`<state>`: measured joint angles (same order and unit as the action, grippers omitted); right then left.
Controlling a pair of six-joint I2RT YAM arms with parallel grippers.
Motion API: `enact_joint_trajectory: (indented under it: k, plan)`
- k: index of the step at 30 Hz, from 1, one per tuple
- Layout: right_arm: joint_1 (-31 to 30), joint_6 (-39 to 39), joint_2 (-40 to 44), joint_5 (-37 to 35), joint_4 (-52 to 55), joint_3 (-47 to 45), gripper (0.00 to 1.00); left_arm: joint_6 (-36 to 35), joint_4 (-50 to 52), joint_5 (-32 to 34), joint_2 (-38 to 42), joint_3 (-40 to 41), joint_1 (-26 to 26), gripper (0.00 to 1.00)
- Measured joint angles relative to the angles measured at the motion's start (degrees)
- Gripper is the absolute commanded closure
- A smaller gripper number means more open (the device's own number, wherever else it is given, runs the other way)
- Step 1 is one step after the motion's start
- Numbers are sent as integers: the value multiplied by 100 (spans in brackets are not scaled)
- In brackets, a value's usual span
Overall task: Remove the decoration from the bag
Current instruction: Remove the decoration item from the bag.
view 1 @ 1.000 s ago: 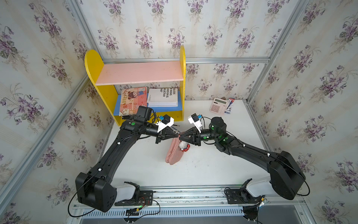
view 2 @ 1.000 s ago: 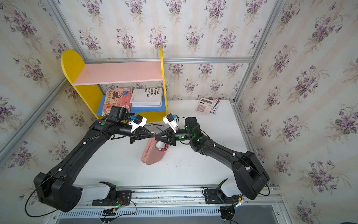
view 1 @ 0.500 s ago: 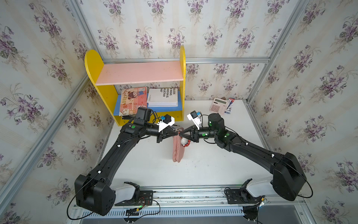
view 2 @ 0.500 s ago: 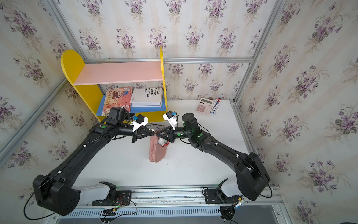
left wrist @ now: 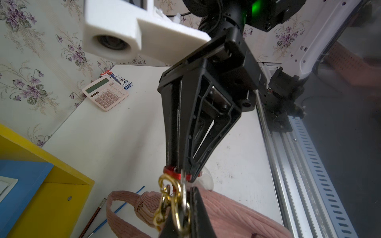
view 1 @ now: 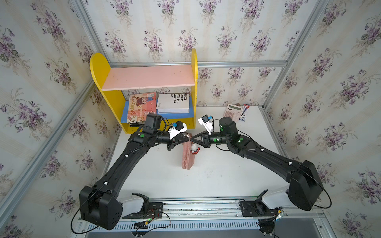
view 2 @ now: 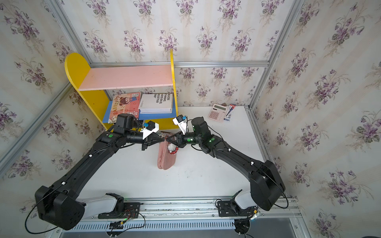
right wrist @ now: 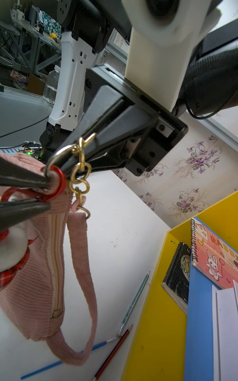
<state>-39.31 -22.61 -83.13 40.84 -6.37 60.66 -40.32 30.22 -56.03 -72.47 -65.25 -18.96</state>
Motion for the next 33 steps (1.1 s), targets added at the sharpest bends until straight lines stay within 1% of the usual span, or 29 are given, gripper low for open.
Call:
enact_joint_trajectory:
  k: [10, 19, 25, 33]
  plan:
    - [-17, -282, 79, -251, 61, 7, 84, 284, -310, 201, 52, 68, -70, 100]
    - [-98, -621, 101, -509, 66, 26, 89, 328, -358, 321, 59, 125, -131, 100]
    - [-219, -892, 133, -820, 37, 35, 89, 345, -378, 332, 61, 157, -173, 100]
    - [-317, -1005, 136, -1091, 11, 61, 89, 356, -378, 328, 72, 203, -192, 100]
